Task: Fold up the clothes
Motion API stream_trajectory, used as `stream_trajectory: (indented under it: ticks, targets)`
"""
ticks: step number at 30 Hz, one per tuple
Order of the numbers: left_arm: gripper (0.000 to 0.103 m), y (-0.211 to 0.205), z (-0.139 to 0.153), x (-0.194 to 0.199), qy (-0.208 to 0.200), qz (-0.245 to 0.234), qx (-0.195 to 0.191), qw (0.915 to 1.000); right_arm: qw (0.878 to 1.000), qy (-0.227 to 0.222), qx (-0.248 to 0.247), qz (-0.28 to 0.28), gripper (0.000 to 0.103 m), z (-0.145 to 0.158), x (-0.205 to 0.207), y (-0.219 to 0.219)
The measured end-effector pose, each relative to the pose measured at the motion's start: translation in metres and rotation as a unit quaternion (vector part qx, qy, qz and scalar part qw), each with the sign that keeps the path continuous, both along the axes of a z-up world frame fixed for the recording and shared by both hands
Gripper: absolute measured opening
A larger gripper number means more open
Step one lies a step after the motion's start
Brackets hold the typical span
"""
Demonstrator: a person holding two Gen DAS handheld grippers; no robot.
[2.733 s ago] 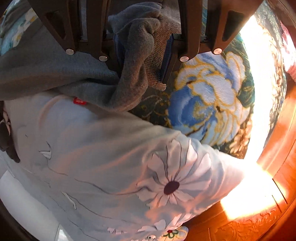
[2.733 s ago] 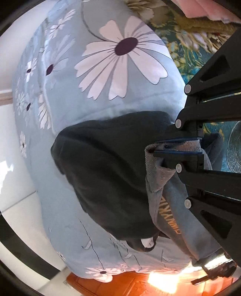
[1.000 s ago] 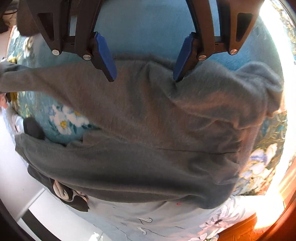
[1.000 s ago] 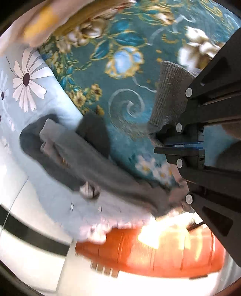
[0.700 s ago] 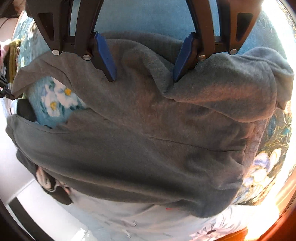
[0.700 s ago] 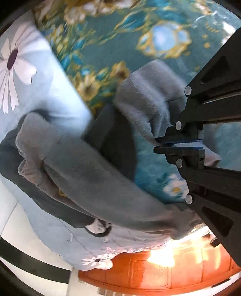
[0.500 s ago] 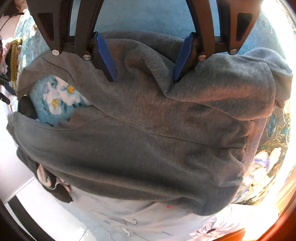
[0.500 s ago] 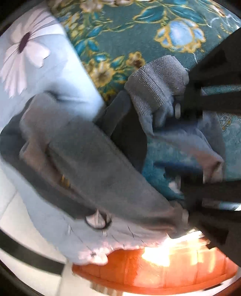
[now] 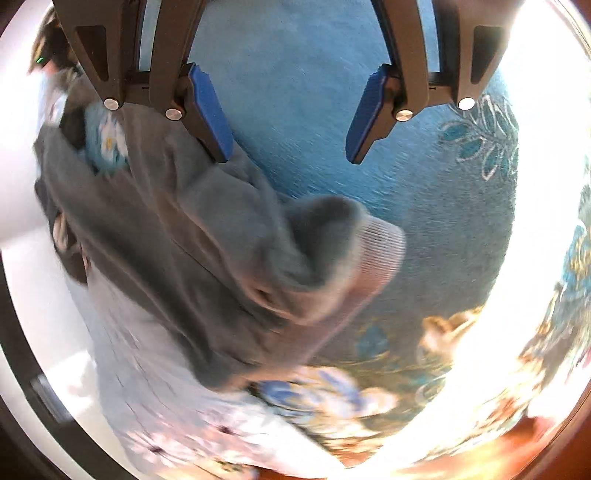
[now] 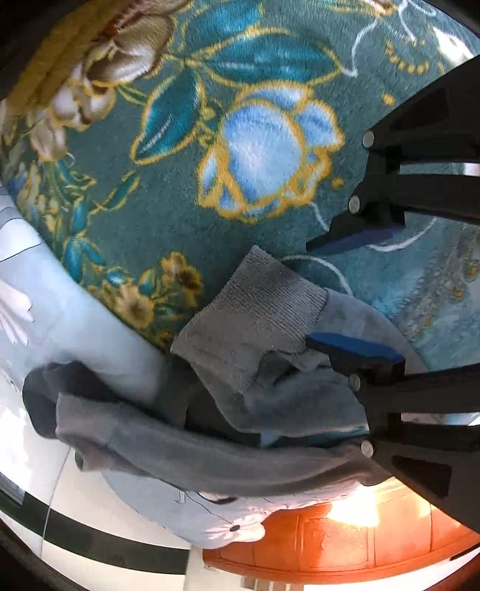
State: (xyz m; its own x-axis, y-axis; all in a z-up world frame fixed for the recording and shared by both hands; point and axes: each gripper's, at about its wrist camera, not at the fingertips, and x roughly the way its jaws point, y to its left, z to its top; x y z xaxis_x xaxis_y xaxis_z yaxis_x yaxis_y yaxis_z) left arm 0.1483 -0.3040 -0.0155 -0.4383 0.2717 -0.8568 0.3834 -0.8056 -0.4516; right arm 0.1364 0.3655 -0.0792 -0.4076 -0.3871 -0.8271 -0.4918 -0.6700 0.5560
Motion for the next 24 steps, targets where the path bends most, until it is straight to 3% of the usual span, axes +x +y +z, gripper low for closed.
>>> stream_trajectory:
  ticks: [6,10,14,20,24]
  targets:
    - [0.068,-0.024,-0.009,-0.007,0.014,0.048,0.059,0.997,1.0,0.012,-0.015,-0.01,0.042,-0.005,-0.015,-0.013]
    - [0.068,-0.04,-0.015,-0.012,0.024,0.079,0.099,0.9917,1.0,0.012,-0.007,-0.006,0.01,-0.003,-0.017,-0.018]
    - [0.068,-0.054,-0.021,-0.018,0.023,0.099,0.112,0.9886,1.0,0.021,0.011,-0.006,0.007,0.01,-0.01,-0.018]
    - [0.068,-0.069,-0.032,-0.023,0.015,0.14,0.13,0.9814,0.992,0.091,0.086,-0.003,0.006,0.083,0.042,-0.004]
    - [0.066,-0.074,-0.035,-0.019,0.012,0.161,0.141,0.9767,0.993,0.064,0.1,-0.003,0.006,0.072,0.06,0.006]
